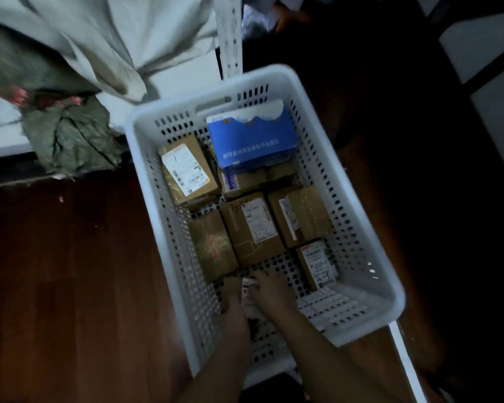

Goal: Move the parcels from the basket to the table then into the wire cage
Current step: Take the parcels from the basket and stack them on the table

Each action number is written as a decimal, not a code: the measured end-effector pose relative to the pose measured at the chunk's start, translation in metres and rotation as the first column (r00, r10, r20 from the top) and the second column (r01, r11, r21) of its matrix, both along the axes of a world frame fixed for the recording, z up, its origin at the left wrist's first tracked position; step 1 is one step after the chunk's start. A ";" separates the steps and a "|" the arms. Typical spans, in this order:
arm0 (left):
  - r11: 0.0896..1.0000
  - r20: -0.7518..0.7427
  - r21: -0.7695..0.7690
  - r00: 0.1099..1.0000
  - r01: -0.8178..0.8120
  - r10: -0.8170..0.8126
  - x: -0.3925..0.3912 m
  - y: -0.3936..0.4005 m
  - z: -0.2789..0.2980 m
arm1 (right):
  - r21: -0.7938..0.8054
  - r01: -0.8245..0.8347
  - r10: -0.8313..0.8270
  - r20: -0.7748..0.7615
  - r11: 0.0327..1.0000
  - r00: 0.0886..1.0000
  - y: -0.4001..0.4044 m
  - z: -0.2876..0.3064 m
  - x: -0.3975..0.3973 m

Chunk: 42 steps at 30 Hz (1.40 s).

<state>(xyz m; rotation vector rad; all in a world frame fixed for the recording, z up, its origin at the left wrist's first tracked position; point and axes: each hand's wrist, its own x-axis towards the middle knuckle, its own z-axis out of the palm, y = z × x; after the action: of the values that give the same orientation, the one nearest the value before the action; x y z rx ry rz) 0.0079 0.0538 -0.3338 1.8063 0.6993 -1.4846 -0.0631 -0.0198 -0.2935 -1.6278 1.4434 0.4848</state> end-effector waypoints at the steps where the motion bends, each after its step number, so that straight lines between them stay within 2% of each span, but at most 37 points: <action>1: 1.000 -0.004 -0.010 1.000 0.004 -0.004 0.003 -0.005 0.029 | -0.027 0.013 -0.013 0.022 1.000 1.000 -0.001 0.026 -0.003; 4: 0.993 -0.009 -0.082 0.996 0.083 -0.084 0.012 -0.026 0.122 | -0.138 0.054 -0.039 0.105 0.989 0.994 -0.004 0.106 -0.015; 6: 0.969 -0.031 -0.175 0.983 0.173 -0.181 0.019 -0.042 0.193 | -0.235 0.072 -0.041 0.134 0.969 0.990 -0.008 0.169 -0.024; 9: 0.915 -0.077 -0.228 0.931 0.333 -0.358 0.020 -0.057 0.284 | -0.377 0.116 -0.063 0.149 0.919 0.987 -0.006 0.260 -0.032; 11: 0.882 -0.077 -0.240 0.898 0.405 -0.433 0.012 -0.064 0.344 | -0.474 0.178 -0.118 0.155 0.862 0.981 -0.002 0.317 -0.040; 13: 0.842 -0.012 -0.247 0.867 0.480 -0.498 0.005 -0.069 0.386 | -0.547 0.249 -0.178 0.181 0.799 0.967 0.002 0.364 -0.047; 15: 0.800 0.021 -0.290 0.840 0.524 -0.543 -0.006 -0.075 0.431 | -0.585 0.371 -0.273 0.253 0.721 0.928 0.009 0.407 -0.059; 18: 0.714 0.167 -0.353 0.792 0.605 -0.588 -0.025 -0.089 0.459 | -0.571 0.635 -0.482 0.417 0.520 0.770 0.018 0.460 -0.082; 20: 0.610 0.269 -0.333 0.692 0.719 -0.670 -0.046 -0.097 0.489 | -0.550 0.761 -0.618 0.477 0.345 0.625 0.023 0.491 -0.100; 22: 0.494 0.301 -0.399 0.619 0.773 -0.725 -0.072 -0.099 0.531 | -0.506 0.839 -0.706 0.518 0.203 0.483 0.028 0.519 -0.121; 25: 0.382 0.332 -0.451 0.549 0.807 -0.767 -0.112 -0.098 0.570 | -0.375 0.925 -0.790 0.549 0.058 0.272 0.036 0.544 -0.155; 28: 0.319 0.322 -0.501 0.515 0.805 -0.794 -0.146 -0.093 0.581 | -0.289 0.955 -0.830 0.549 -0.073 0.103 0.050 0.552 -0.185; 31: 0.266 0.318 -0.545 0.489 0.795 -0.812 -0.178 -0.090 0.597 | -0.212 0.962 -0.830 0.558 -0.171 -0.025 0.062 0.561 -0.208; 36: 0.233 0.334 -0.602 0.506 0.764 -0.795 -0.223 -0.110 0.621 | -0.086 0.955 -0.764 0.623 -0.284 -0.171 0.052 0.574 -0.235; 42: 0.165 0.364 -0.609 0.458 0.776 -0.811 -0.261 -0.137 0.642 | 0.092 0.939 -0.735 0.599 -0.332 -0.318 0.047 0.581 -0.257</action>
<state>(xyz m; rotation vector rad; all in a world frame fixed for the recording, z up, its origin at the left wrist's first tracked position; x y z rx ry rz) -0.2533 -0.0835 0.3079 1.4498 -1.0128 -2.0234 -0.3204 0.0273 0.2877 -0.1077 1.9901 -1.3362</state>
